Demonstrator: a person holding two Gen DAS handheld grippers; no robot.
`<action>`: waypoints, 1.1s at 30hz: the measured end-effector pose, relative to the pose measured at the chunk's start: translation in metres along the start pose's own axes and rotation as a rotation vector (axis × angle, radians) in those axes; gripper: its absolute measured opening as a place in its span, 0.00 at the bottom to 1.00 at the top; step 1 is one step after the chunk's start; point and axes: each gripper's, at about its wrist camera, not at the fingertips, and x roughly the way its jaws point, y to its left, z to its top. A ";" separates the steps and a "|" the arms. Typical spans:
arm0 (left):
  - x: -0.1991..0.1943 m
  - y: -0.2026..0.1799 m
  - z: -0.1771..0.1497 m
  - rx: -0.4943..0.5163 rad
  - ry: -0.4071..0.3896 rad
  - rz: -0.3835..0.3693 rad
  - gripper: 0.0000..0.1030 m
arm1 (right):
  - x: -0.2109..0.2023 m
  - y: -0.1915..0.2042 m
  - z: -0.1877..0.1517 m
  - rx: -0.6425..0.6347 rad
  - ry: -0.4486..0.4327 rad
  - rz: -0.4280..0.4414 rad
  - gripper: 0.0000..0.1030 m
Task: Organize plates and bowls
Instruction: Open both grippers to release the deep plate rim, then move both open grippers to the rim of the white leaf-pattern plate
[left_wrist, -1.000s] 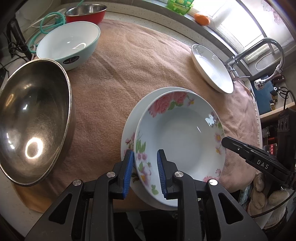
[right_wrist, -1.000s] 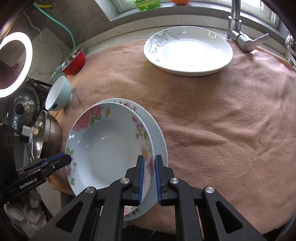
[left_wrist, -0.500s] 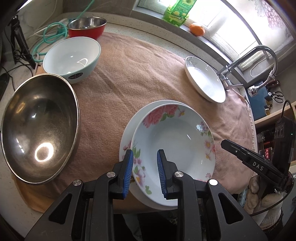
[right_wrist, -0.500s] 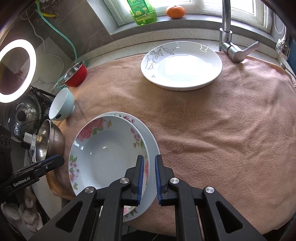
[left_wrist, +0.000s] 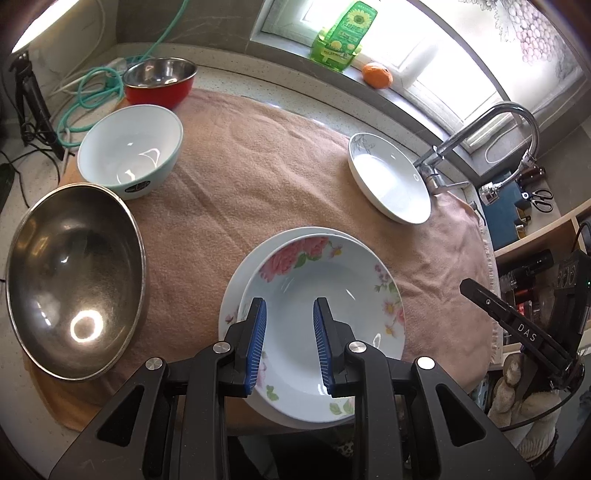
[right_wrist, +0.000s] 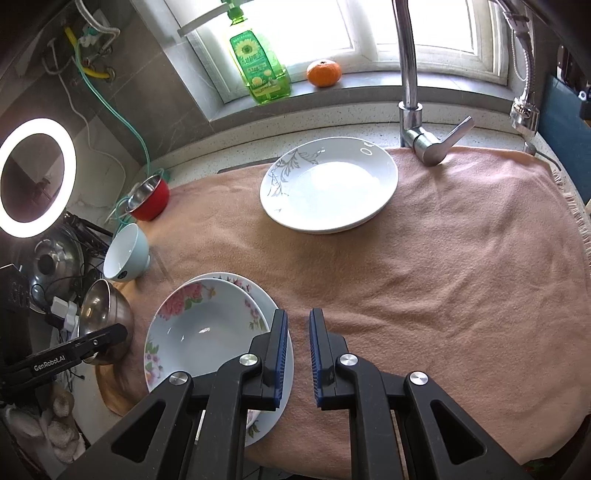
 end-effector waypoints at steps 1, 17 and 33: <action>-0.001 -0.002 0.001 0.003 -0.002 -0.002 0.22 | -0.003 -0.002 0.001 0.001 -0.004 -0.007 0.12; -0.008 -0.028 0.029 0.026 -0.063 -0.010 0.26 | -0.025 -0.049 0.013 0.108 -0.060 -0.026 0.24; 0.009 -0.065 0.061 0.041 -0.089 -0.007 0.26 | -0.021 -0.085 0.054 0.102 -0.095 -0.020 0.25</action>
